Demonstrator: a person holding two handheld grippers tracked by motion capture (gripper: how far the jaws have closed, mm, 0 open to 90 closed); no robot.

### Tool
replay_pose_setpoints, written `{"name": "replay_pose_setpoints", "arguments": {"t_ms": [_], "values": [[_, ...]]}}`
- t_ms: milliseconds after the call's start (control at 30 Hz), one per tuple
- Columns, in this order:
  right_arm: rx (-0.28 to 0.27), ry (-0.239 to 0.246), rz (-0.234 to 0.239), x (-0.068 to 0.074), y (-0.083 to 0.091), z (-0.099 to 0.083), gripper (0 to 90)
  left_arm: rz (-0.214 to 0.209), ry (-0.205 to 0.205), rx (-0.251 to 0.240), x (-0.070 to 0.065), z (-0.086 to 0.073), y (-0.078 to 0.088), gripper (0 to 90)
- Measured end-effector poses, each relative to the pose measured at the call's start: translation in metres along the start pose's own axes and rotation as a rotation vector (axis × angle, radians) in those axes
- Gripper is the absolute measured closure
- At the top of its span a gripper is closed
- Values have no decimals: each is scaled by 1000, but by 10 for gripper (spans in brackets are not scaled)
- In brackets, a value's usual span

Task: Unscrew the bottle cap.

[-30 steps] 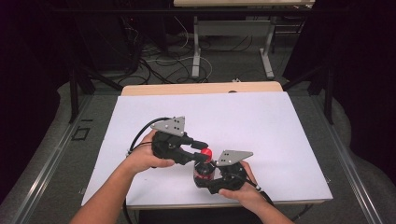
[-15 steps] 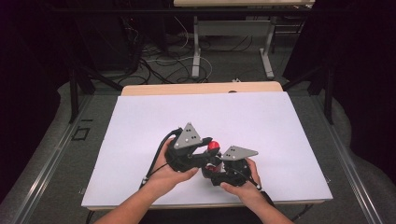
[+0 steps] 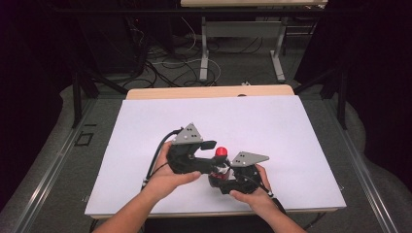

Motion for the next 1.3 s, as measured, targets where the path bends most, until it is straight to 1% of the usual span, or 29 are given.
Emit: {"name": "replay_pose_setpoints", "arguments": {"t_ms": [33,67,133,167,233,267,300,367,400,433,467,533,567,633,667,767,800,833,867,933,967,1033,1067,1100,1133,1167,1233,1267,1300], "values": [[0,2,17,2,0,0,289,-40,-9,7,2,1,4,434],[-1,13,29,3,0,0,289,-84,-32,5,4,2,8,436],[1,37,50,8,-1,0,289,-143,-80,15,7,2,14,438],[14,64,75,12,-2,0,289,-184,-98,22,8,2,16,442],[2,69,83,14,-2,0,289,-247,-126,28,9,0,18,442],[4,79,94,16,-3,0,289,-278,-128,31,9,-1,18,445],[4,93,102,18,-3,1,289,-299,-138,38,9,-2,18,454],[8,106,122,22,-3,0,290,-330,-160,55,10,-5,17,463],[21,116,136,24,-2,0,289,-343,-167,70,10,-7,17,471],[11,124,139,25,-3,0,289,-346,-173,76,10,-8,16,480],[25,128,147,27,-3,0,289,-349,-190,89,11,-9,15,496],[16,132,153,28,-4,-1,289,-383,-194,101,9,-11,14,528],[21,134,157,29,-4,-1,289,-388,-198,107,8,-12,14,549],[32,138,165,30,-4,-2,289,-382,-196,113,8,-13,12,592],[34,145,163,29,-3,-2,289,-375,-197,110,8,-13,13,597],[22,142,159,28,-4,-1,289,-346,-197,101,8,-13,13,605],[17,129,154,28,-4,-1,289,-333,-196,95,8,-13,12,606],[27,124,154,27,-3,-1,289,-317,-191,90,7,-13,11,607],[16,121,144,26,-4,-1,289,-294,-198,89,7,-12,11,608],[31,118,132,23,-3,-1,289,-240,-187,86,5,-11,9,608],[15,106,121,22,-4,-1,290,-209,-172,74,2,-10,7,609],[9,87,105,20,-3,0,289,-137,-149,61,-2,-8,3,609],[16,86,96,17,-3,0,289,-97,-134,52,-5,-7,1,610],[3,74,85,16,-3,0,290,-52,-116,49,-8,-7,0,610],[17,72,76,14,-2,0,289,-3,-94,41,-10,-6,-2,610],[7,60,65,12,-2,0,289,41,-87,37,-13,-6,-4,611],[17,55,48,10,-1,0,290,123,-48,23,-18,-6,-7,611],[25,51,41,9,-1,0,289,167,-14,7,-20,-6,-8,612],[8,42,29,8,-2,0,290,201,4,5,-21,-6,-9,612]]}}
Point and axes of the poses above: each handheld gripper's, and its own axes: y roughly backward along the jaws, z roughly out of its top, x roughly to its left, the point moved 6 cm from there along -y, roughly forward along the jaws, and after that the axes turned 4 degrees about x, right-handed, at the moved point
